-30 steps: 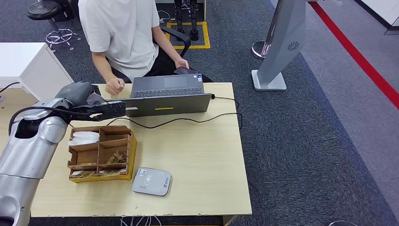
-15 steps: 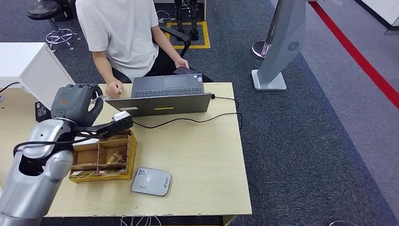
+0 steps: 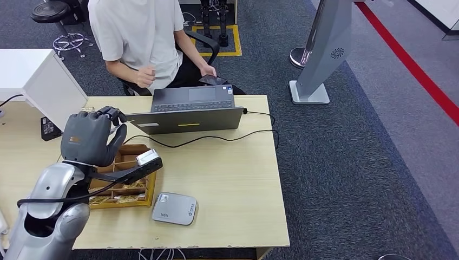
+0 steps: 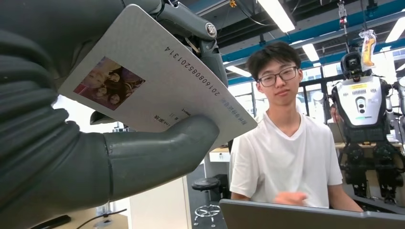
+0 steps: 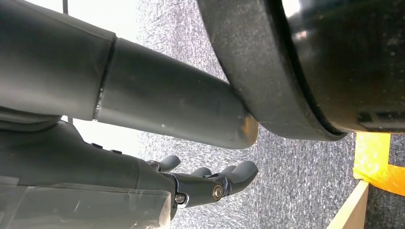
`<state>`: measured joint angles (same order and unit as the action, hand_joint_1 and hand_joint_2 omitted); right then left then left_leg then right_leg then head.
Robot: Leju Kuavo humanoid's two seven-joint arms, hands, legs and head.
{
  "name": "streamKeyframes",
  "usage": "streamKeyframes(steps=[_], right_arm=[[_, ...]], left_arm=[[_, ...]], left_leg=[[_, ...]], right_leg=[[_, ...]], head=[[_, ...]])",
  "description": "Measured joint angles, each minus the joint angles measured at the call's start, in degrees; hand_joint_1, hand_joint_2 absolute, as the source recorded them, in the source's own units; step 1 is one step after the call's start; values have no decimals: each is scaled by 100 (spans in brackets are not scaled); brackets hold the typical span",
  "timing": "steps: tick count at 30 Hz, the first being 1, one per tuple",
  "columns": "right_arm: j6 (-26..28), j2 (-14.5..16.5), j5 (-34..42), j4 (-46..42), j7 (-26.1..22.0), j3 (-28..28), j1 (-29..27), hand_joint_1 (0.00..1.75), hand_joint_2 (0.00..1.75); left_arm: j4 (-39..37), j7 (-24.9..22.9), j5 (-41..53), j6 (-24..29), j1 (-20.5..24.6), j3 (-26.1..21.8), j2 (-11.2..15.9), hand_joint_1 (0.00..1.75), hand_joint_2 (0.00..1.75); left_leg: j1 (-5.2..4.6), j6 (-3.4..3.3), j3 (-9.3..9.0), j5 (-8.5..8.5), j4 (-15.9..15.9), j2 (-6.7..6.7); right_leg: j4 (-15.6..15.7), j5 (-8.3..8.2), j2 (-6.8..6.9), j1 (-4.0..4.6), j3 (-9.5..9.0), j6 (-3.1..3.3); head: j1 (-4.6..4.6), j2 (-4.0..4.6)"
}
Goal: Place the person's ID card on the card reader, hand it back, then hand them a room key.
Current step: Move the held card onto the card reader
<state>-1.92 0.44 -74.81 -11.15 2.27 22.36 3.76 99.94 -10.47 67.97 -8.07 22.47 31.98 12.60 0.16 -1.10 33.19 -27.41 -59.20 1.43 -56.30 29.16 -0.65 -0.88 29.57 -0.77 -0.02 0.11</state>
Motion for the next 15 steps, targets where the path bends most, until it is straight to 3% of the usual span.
streamKeyframes(steps=[6, 15], right_arm=[[10, 14, 49, 4, 41, -13, -4, 0, 0], [2, 52, 34, 4, 110, -59, -3, 0, 0]], left_arm=[[151, 217, 242, 335, -329, 17, -80, 175, 175], [-266, 580, 186, 94, -983, 510, -168, 175, 175]], left_leg=[[0, 0, 1, -2, 0, 0], [0, 0, 0, -3, 1, 2]], right_leg=[[1, 1, 0, 0, 0, -1], [2, 2, 0, 0, 13, -1]], head=[[0, 0], [1, 0]])
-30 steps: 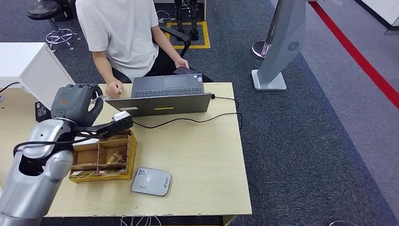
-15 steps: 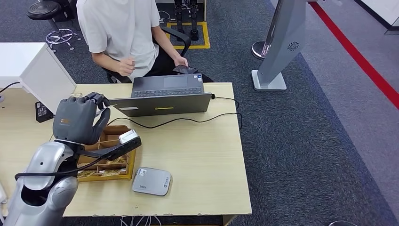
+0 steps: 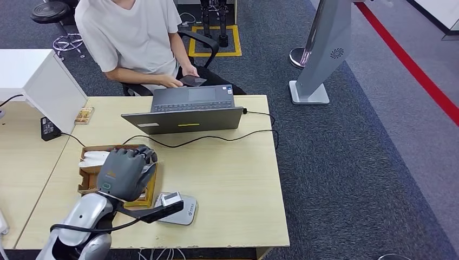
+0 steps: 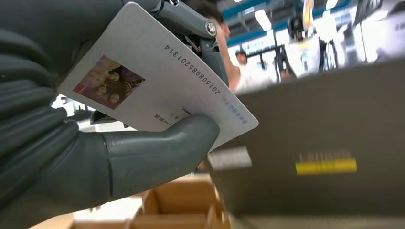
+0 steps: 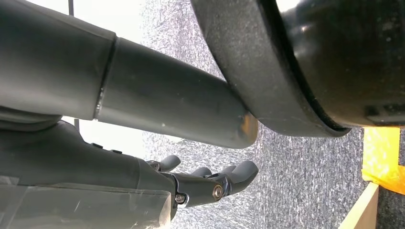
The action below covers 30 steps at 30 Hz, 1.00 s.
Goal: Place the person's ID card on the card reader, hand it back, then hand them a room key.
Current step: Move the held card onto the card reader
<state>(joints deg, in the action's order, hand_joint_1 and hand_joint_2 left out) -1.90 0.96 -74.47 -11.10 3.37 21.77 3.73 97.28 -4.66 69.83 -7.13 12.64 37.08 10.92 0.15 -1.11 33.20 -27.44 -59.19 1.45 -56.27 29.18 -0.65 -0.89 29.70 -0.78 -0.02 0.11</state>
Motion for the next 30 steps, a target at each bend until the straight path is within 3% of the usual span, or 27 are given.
streamKeyframes(steps=[9, 30], right_arm=[[-11, 3, -56, -2, 2, 0, 5, 0, 0], [-33, 4, -98, -2, -1, 0, 17, 0, 0]], left_arm=[[-676, 16, -3, -28, -288, 338, -188, 175, 175], [-1422, -249, -42, -608, -354, 384, -159, 175, 175]], left_leg=[[0, 0, 1, 0, 0, -2], [0, 0, 1, 0, 1, -2]], right_leg=[[0, 0, 0, 0, -9, 0], [0, 0, 1, 1, -8, 0]], head=[[1, 0], [1, 0]])
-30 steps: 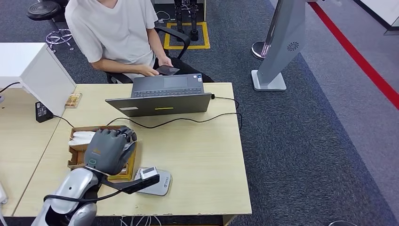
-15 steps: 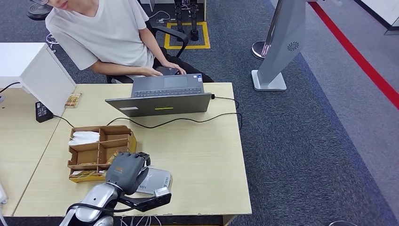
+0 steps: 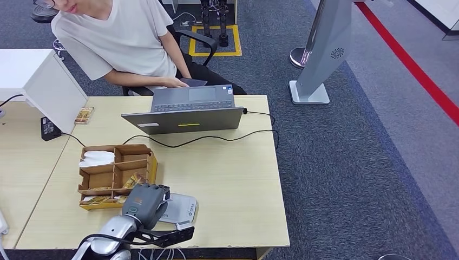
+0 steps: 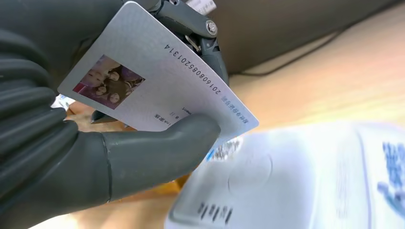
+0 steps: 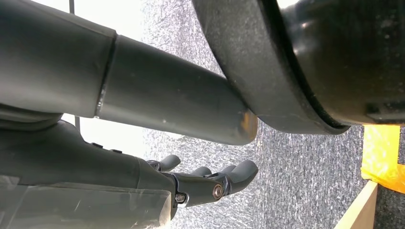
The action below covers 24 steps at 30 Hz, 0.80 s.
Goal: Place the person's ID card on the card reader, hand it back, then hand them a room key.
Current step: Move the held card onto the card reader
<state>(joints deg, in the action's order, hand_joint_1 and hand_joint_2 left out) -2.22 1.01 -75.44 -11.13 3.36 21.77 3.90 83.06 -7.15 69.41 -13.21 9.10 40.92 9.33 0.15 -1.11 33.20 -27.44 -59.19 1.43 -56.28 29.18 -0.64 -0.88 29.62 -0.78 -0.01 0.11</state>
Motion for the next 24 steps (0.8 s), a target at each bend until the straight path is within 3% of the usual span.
streamKeyframes(steps=[24], right_arm=[[-5, 0, -14, 0, -2, 0, 4, 0, 0]], left_arm=[[-173, 17, -80, -93, 31, 0, 68, 175, 175]], left_leg=[[0, 0, -1, 0, 0, -1]], right_leg=[[0, 0, 1, 0, -1, 0]], head=[[-1, 0]])
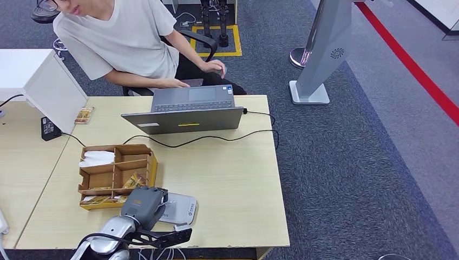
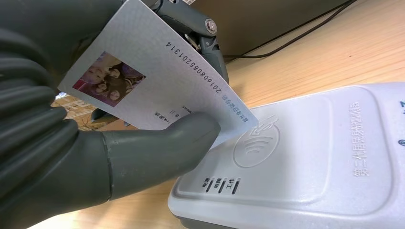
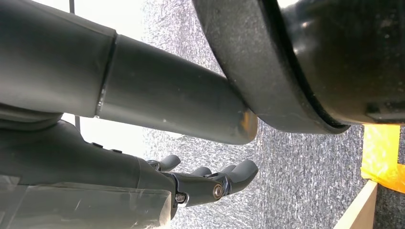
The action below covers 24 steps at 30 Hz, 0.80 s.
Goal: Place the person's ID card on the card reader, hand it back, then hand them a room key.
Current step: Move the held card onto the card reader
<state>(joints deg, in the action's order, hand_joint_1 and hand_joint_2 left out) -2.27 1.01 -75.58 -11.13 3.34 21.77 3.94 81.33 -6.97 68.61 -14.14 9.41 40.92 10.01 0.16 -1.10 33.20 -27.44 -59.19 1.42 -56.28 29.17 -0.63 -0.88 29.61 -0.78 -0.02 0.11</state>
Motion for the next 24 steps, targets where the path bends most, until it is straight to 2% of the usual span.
streamKeyframes(steps=[10, 15, 24], right_arm=[[-9, 0, 5, 0, 0, 0, 1, 0, 0], [10, 0, 33, 2, -3, -3, -3, 0, 0], [46, -1, 43, 4, -30, -32, -16, 0, 0]], left_arm=[[1, 10, 8, 90, -1, 0, 0, 175, 175], [249, 85, 275, 1015, -4, -1, -15, 175, 175], [1690, 408, 768, 2600, -5, -195, -49, 175, 175]], left_leg=[[0, 0, 0, 0, 0, 0], [0, 0, 1, 0, 0, 0], [0, 0, 1, 0, 0, 0]], right_leg=[[0, 0, 0, 0, 1, 0], [0, 0, 0, 0, 4, 0], [0, 0, 0, 0, -2, 0]], head=[[1, 0], [1, 0], [1, 0]])
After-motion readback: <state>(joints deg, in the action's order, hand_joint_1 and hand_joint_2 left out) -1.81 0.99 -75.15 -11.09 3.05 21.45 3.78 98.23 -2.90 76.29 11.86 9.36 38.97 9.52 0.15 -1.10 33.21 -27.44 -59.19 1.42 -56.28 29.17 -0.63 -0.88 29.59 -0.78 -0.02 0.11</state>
